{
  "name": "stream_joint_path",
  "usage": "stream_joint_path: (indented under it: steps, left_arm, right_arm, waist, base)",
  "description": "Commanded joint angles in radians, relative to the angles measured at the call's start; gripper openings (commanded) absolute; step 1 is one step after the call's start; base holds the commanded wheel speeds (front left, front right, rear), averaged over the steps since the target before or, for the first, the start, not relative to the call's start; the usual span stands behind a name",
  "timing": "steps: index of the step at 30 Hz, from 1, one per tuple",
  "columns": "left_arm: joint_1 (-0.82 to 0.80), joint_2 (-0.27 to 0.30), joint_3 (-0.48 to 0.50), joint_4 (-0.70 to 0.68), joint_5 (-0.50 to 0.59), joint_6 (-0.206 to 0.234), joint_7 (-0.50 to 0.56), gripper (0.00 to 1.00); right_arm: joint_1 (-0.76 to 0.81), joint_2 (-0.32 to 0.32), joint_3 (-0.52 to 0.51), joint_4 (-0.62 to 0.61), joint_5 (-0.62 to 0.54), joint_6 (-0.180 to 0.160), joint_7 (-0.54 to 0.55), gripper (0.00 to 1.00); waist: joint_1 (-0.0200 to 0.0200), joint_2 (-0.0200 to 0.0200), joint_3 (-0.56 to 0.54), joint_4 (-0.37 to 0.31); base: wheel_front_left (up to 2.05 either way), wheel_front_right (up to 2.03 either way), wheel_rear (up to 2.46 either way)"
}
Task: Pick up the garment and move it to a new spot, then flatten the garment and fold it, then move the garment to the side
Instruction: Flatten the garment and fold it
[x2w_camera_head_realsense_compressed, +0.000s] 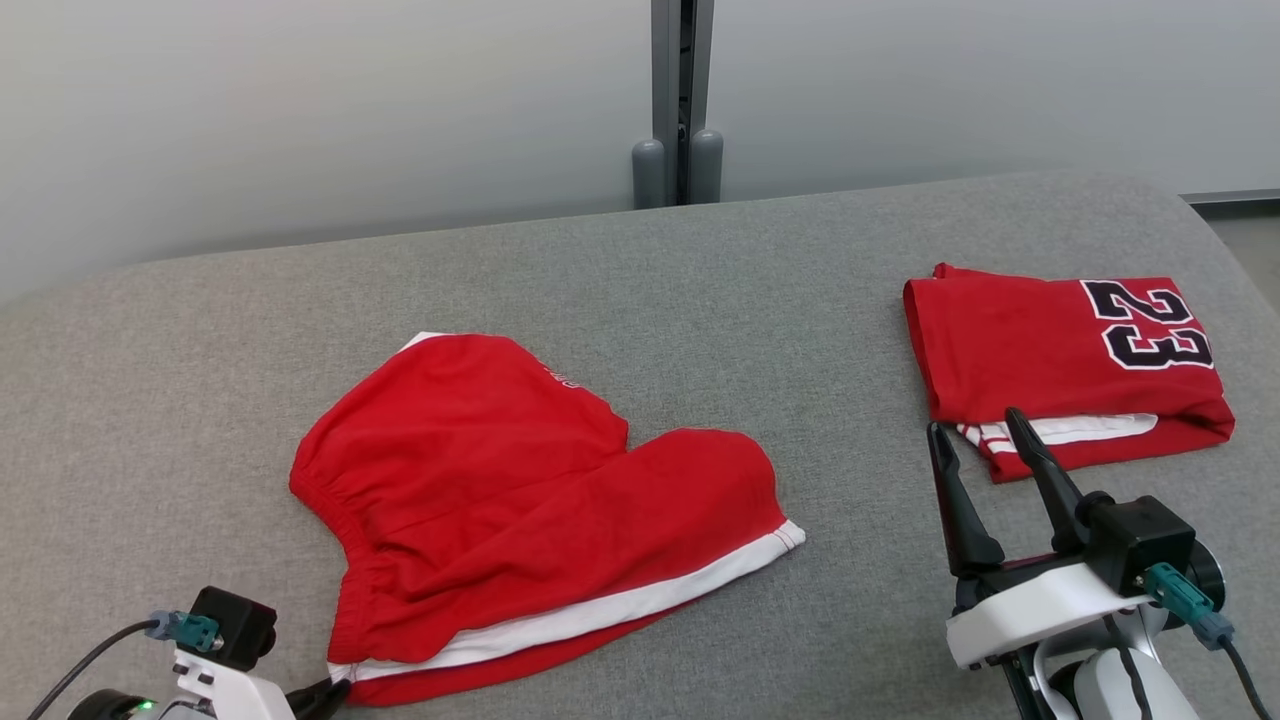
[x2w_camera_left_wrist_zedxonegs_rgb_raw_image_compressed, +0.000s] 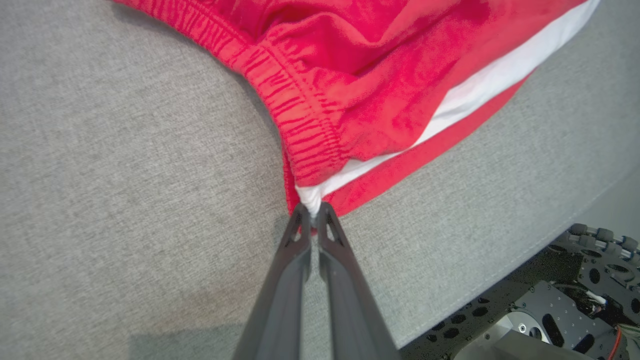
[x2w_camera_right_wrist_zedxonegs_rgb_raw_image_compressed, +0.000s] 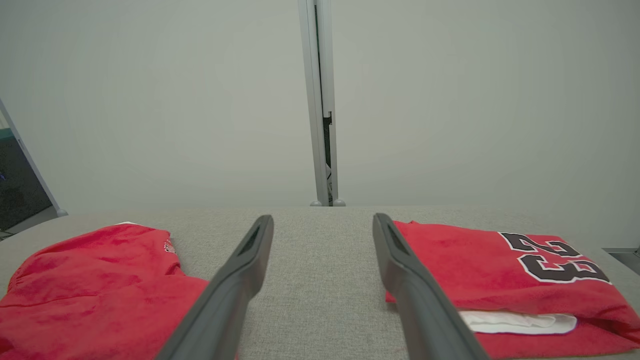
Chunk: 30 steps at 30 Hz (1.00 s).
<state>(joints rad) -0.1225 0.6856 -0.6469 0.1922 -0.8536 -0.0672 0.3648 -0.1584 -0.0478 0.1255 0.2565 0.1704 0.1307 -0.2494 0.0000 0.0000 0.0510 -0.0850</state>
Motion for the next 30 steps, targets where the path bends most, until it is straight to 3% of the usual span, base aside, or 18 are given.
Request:
stream_joint_path:
  steps: [1, 2, 8, 16, 22, 23, 30]
  left_arm:
    - [0.014, -0.005, 0.006, 0.006, -0.006, 0.005, -0.016, 0.66]
    - [0.013, -0.008, 0.010, 0.008, -0.009, 0.003, -0.026, 1.00]
    - [0.033, -0.003, 0.040, -0.027, -0.018, 0.028, -0.076, 1.00]
    - [0.084, 0.008, 0.137, -0.149, 0.014, 0.163, -0.220, 1.00]
    - [0.120, -0.024, 0.208, -0.216, 0.052, 0.264, -0.371, 1.00]
    - [0.133, -0.034, 0.229, -0.225, 0.072, 0.299, -0.426, 1.00]
    - [0.170, -0.095, 0.299, -0.229, 0.108, 0.353, -0.598, 1.00]
  right_arm:
    - [0.000, -0.006, -0.005, -0.001, -0.004, 0.000, 0.002, 1.00]
    - [0.002, -0.006, -0.005, 0.000, -0.004, 0.000, 0.005, 1.00]
    - [0.013, -0.006, -0.006, 0.003, 0.000, 0.000, 0.010, 1.00]
    - [0.026, -0.006, -0.012, 0.003, 0.005, 0.000, 0.008, 1.00]
    - [0.037, -0.006, -0.015, -0.001, 0.017, 0.000, 0.000, 1.00]
    - [0.041, -0.006, -0.014, -0.004, 0.020, 0.000, 0.000, 1.00]
    - [0.063, -0.005, 0.000, -0.008, 0.034, 0.000, -0.009, 1.00]
  waist:
    - [0.0000, 0.0000, -0.002, 0.003]
    - [0.0000, 0.0000, -0.004, 0.004]
    - [0.0000, 0.0000, -0.019, 0.016]
    - [0.0000, 0.0000, -0.048, 0.031]
    - [0.0000, 0.0000, -0.072, 0.044]
    - [0.0000, 0.0000, -0.079, 0.049]
    - [0.0000, 0.0000, -0.091, 0.058]
  base:
    - [0.00, 0.00, 0.00]
    - [0.00, 0.00, 0.00]
    - [0.00, 0.00, 0.00]
    - [0.00, 0.00, 0.00]
    - [0.00, 0.00, 0.00]
    - [0.00, 0.00, 0.00]
    - [0.00, 0.00, 0.00]
